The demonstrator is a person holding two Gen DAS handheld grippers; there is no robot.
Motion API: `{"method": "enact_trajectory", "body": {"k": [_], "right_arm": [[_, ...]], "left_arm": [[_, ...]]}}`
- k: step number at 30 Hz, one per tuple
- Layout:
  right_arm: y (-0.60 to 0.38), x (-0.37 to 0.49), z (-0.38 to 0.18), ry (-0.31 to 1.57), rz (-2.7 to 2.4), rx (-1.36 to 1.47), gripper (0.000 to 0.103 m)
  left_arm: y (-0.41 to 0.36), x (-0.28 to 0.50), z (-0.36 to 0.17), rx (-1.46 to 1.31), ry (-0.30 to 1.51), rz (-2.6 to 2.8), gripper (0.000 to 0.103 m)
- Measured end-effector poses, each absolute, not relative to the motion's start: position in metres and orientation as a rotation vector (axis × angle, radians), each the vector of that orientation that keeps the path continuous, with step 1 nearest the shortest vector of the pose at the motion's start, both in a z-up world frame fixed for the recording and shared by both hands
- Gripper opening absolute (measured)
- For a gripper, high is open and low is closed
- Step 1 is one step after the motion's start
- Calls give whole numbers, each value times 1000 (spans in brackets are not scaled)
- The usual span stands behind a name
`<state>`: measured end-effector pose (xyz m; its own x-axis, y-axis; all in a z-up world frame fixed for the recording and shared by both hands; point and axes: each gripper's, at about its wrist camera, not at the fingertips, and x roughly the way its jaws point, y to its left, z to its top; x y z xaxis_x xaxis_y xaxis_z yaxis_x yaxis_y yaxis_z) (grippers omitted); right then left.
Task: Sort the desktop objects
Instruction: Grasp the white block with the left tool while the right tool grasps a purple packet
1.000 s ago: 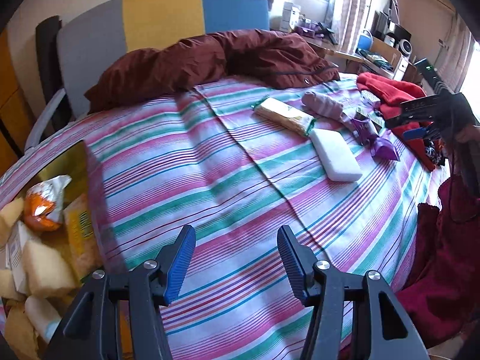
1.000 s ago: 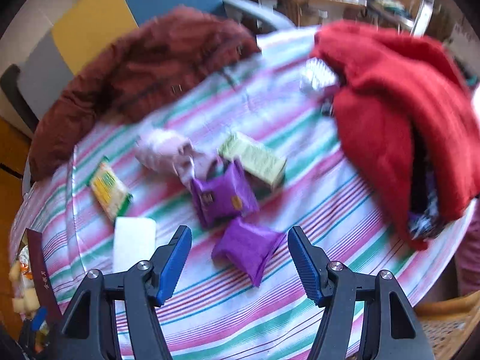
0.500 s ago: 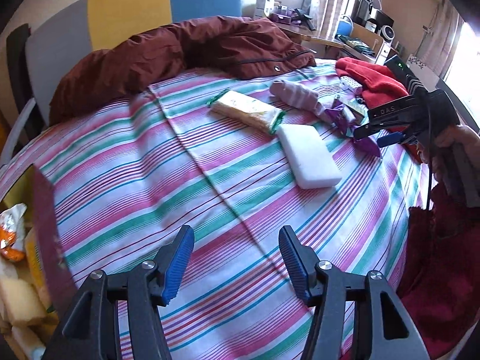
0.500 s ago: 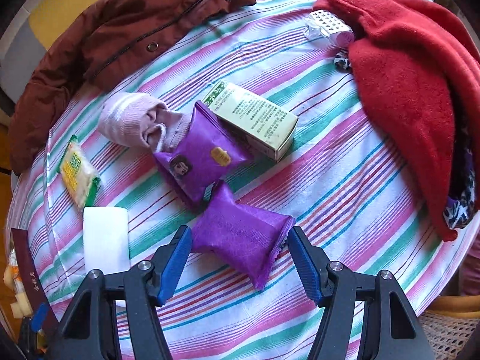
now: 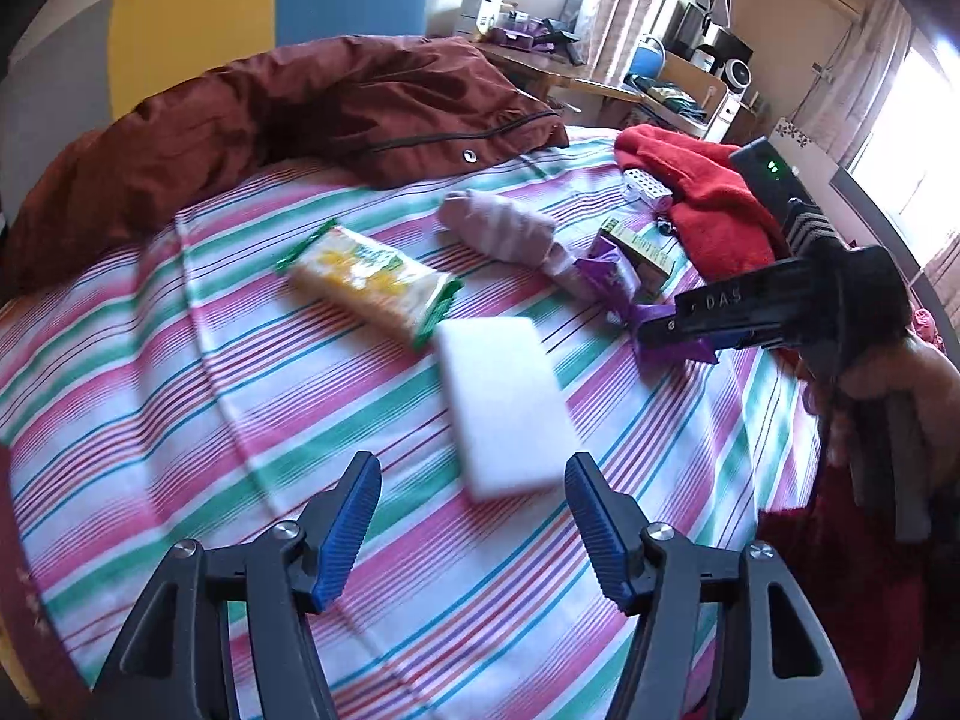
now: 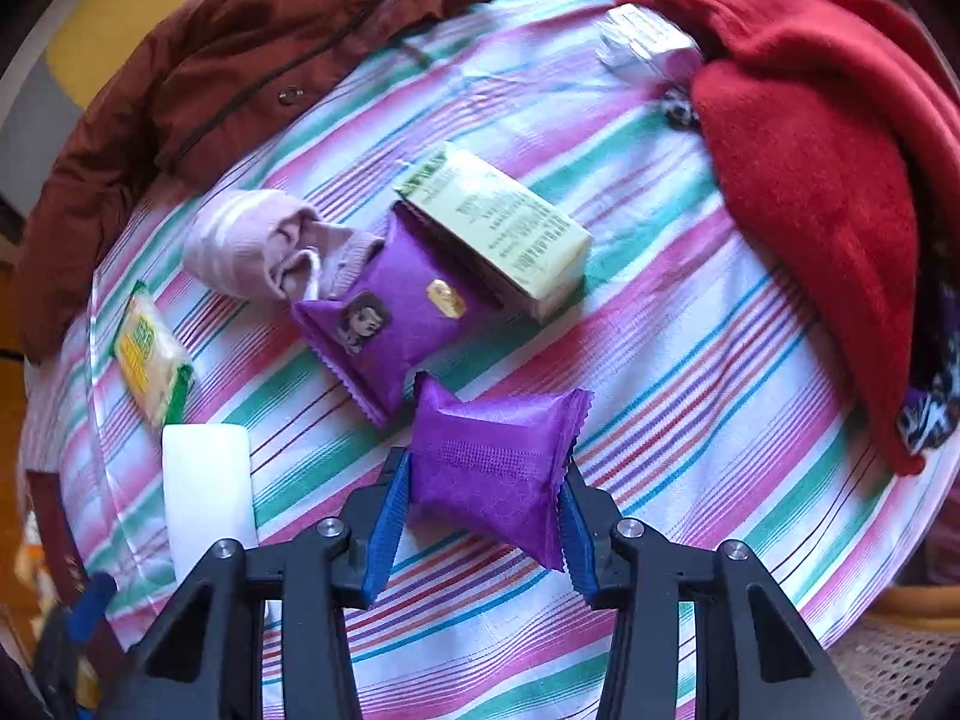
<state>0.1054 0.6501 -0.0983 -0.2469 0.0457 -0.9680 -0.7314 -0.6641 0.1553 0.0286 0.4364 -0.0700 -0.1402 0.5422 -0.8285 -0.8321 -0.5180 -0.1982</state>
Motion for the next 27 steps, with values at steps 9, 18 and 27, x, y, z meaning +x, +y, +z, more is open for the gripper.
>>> {"method": "enact_trajectory", "body": {"k": [9, 18, 27], "right_arm": [[647, 117, -89, 825, 1968, -1434, 45], [642, 129, -82, 803, 1957, -1400, 45], [634, 137, -73, 780, 1962, -1354, 45]], "left_arm": [[482, 22, -90, -1193, 416, 1835, 88], [503, 23, -114, -1217, 528, 1835, 90], [505, 33, -111, -1131, 570, 1797, 63]]}}
